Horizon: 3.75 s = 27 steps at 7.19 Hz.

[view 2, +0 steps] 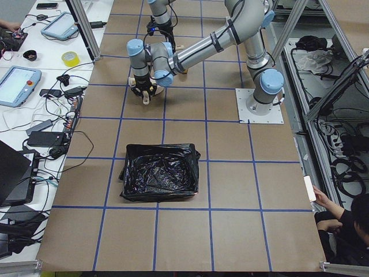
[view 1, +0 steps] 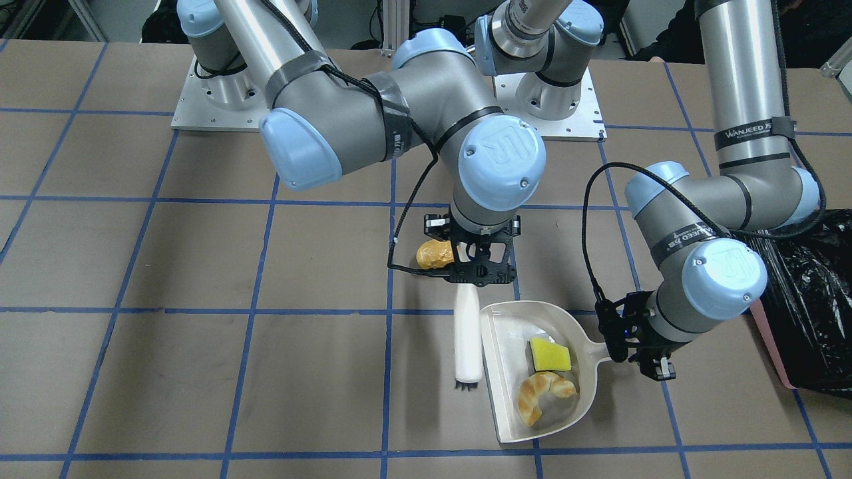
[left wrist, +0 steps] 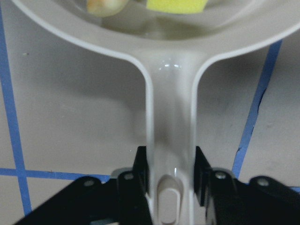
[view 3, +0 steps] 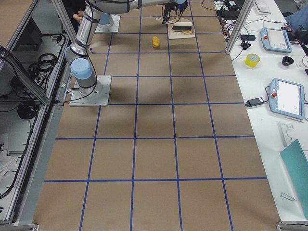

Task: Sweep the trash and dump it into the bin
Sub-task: 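Sweep the yellow-orange piece into the dustpan with the brush, then lift the dustpan toward the bin with the left gripper while the right withdraws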

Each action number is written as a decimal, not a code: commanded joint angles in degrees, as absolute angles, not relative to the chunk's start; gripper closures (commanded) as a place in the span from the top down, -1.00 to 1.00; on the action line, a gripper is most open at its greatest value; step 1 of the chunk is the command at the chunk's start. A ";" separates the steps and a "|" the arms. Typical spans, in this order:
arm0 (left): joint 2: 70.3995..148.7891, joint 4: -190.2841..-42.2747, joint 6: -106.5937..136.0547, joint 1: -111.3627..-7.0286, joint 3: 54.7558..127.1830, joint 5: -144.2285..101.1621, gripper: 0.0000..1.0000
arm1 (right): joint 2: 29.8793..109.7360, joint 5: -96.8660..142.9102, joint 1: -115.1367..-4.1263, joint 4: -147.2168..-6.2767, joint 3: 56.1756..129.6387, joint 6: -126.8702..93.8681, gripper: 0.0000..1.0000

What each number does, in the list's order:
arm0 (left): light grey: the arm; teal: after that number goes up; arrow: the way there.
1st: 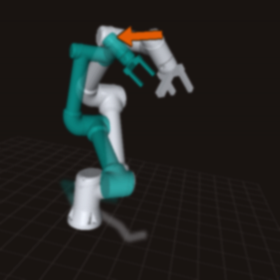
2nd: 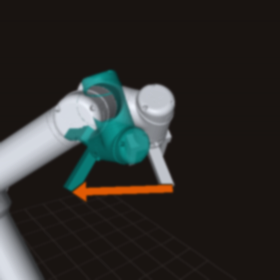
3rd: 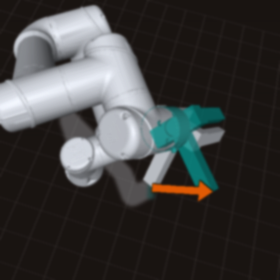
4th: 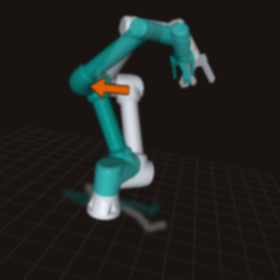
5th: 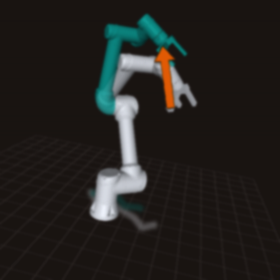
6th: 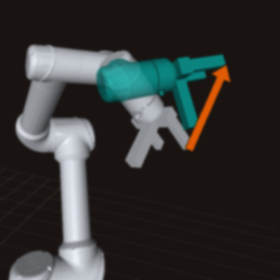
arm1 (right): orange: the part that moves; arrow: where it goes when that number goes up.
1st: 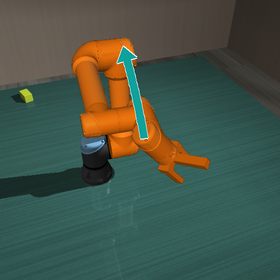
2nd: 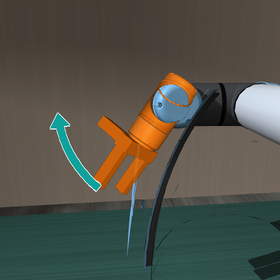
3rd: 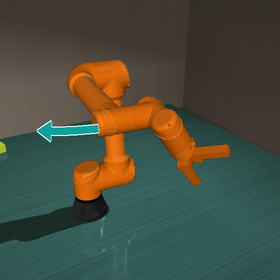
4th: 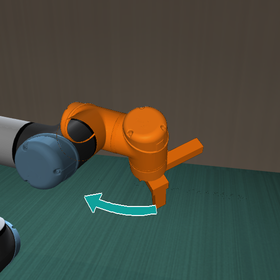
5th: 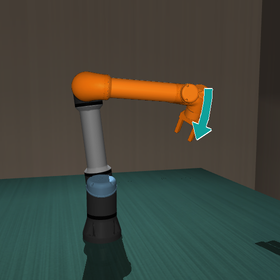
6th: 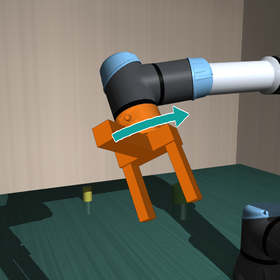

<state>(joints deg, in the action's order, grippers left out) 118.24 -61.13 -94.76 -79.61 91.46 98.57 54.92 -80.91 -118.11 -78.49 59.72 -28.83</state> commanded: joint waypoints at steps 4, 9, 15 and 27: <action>104.89 -58.01 -99.32 -77.78 110.60 100.62 -0.98 | 75.28 -81.14 -114.96 -76.04 92.02 -34.49 -1.00; 97.82 -52.47 -98.79 -78.05 120.59 101.60 -0.98 | 70.77 -70.75 -124.18 -96.91 100.55 -43.15 -1.00; 98.70 -53.00 -99.75 -77.17 116.46 101.69 -0.98 | 55.90 -70.31 -129.11 -98.70 80.07 -43.60 -1.00; 99.05 -76.17 -100.11 -49.77 101.45 73.05 -1.00 | 73.20 -94.97 -97.78 -80.42 82.87 -12.54 -1.00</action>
<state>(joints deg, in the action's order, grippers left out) 99.04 -71.35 -100.09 -53.58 105.00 75.57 71.51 -91.78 -103.25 -80.70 81.48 -18.79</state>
